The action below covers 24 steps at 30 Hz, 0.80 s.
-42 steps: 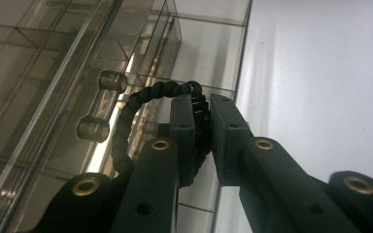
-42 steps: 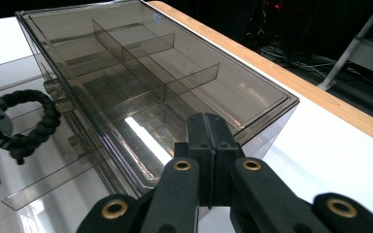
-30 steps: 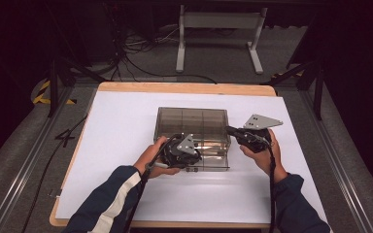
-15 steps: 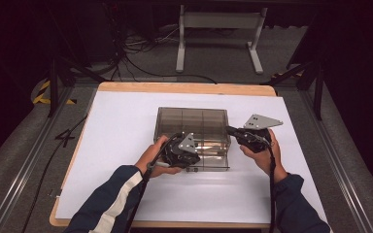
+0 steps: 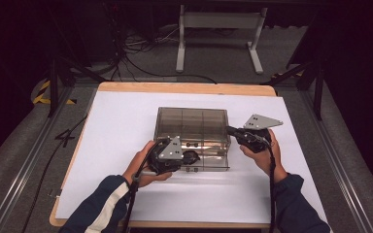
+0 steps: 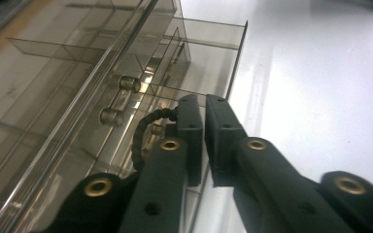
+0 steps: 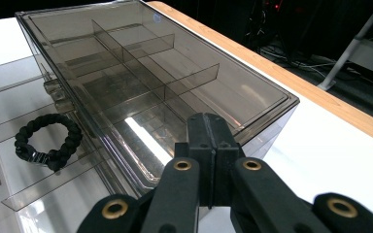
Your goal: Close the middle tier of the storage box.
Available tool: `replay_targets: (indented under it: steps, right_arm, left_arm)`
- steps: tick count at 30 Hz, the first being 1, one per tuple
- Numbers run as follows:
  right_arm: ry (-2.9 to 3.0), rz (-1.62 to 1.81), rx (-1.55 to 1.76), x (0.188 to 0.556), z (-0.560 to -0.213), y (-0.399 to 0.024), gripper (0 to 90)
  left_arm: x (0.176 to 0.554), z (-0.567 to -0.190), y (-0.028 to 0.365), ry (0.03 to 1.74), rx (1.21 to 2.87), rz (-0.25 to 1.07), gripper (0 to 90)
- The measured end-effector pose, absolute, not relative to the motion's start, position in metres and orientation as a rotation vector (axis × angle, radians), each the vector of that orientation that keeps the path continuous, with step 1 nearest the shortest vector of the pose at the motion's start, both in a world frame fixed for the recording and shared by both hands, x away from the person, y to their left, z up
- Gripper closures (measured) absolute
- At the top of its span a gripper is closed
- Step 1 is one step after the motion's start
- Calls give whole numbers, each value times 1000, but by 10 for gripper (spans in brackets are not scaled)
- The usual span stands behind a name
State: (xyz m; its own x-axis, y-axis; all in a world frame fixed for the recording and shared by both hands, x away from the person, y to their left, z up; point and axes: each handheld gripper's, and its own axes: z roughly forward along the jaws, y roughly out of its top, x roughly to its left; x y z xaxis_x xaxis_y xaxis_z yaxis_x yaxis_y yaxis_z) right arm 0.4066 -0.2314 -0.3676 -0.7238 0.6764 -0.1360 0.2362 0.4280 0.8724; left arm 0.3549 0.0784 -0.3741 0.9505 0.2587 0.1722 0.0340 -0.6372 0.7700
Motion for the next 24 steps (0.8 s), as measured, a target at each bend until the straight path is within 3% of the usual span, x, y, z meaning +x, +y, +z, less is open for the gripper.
replay_targets:
  steps: [10,24]
  right_arm:
    - [2211,1238,772,406,-368,-231,900]
    - [2209,1239,770,406,-368,-231,900]
  left_arm:
    - [319,-399,97,250,2154,338,900]
    - [324,-434,92,374,2144,362,900]
